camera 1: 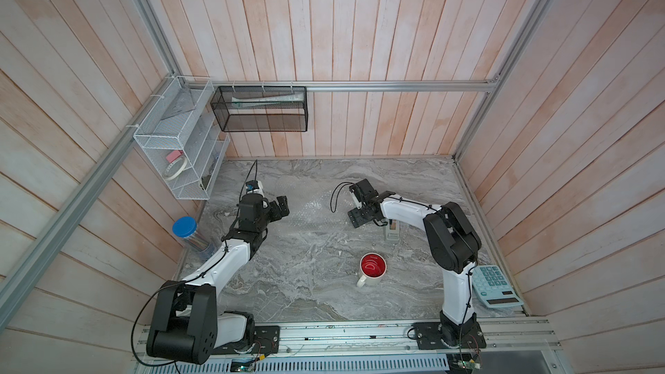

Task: Wrap mugs in bubble wrap
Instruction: Move the bubble wrap to the center of the board, then move the mug to the center of the board.

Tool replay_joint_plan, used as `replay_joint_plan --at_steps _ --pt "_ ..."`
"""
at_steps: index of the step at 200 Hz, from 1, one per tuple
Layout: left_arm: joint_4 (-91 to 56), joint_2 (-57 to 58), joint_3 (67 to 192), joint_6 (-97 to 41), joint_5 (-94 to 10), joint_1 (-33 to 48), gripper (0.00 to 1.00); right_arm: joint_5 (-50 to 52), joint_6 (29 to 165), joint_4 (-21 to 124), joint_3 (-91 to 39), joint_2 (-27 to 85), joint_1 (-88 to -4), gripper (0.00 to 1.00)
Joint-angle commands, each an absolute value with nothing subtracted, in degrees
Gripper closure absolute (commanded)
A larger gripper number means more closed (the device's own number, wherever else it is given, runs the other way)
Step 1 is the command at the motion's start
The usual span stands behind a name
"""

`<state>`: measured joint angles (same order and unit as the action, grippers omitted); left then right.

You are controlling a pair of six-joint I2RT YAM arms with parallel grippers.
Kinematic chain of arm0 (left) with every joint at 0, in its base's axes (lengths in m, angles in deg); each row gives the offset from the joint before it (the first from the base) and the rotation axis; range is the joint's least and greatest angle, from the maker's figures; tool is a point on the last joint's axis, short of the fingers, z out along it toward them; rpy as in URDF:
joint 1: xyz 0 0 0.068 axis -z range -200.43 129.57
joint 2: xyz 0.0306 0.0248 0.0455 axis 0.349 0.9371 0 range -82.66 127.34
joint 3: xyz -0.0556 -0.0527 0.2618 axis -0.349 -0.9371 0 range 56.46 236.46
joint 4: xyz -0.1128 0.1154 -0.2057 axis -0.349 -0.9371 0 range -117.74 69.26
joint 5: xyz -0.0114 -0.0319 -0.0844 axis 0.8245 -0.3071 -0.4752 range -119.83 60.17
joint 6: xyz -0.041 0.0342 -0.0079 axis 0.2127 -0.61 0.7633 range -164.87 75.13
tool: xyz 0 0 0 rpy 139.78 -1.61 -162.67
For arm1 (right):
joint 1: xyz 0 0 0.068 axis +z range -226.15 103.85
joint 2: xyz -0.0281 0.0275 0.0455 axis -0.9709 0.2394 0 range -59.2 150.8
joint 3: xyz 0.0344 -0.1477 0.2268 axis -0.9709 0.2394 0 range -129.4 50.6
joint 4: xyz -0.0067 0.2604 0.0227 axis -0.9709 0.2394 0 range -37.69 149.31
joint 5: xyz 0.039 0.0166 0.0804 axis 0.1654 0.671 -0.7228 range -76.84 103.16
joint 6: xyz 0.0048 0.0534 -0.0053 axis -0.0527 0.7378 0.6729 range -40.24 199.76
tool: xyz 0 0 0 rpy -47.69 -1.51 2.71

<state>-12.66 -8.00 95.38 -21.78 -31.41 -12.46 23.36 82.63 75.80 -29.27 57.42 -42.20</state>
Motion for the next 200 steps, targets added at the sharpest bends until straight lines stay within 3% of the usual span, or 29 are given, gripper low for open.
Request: replay_joint_plan --at_steps 1,24,39,51,112,158,200 --pt "-13.99 -9.11 95.61 -21.19 -32.75 -12.12 0.00 21.10 80.46 78.73 -28.94 53.54 -42.32 0.12" --pt "-14.92 -9.66 96.01 -20.90 -33.22 -11.91 0.00 14.16 84.45 82.47 -29.45 46.44 -41.87 0.10" --pt "-15.76 -9.83 96.42 -20.53 -33.90 -11.56 0.00 12.98 90.17 86.59 -29.76 42.01 -40.28 0.02" --pt "-16.75 -10.14 96.79 -20.22 -34.29 -11.12 0.00 13.00 97.09 89.57 -28.84 38.26 -38.16 0.02" --pt "-19.77 -12.51 96.55 -18.65 -35.54 -9.59 0.00 7.49 134.28 92.19 -13.49 15.89 -20.63 0.02" --pt "-21.86 -16.00 95.07 -17.16 -35.07 -9.11 0.00 10.03 147.87 95.87 -10.38 14.82 -8.31 0.02" --pt "-21.76 -18.88 92.48 -19.34 -33.37 -9.13 0.00 12.40 150.35 94.01 -0.21 13.75 -6.45 0.02"
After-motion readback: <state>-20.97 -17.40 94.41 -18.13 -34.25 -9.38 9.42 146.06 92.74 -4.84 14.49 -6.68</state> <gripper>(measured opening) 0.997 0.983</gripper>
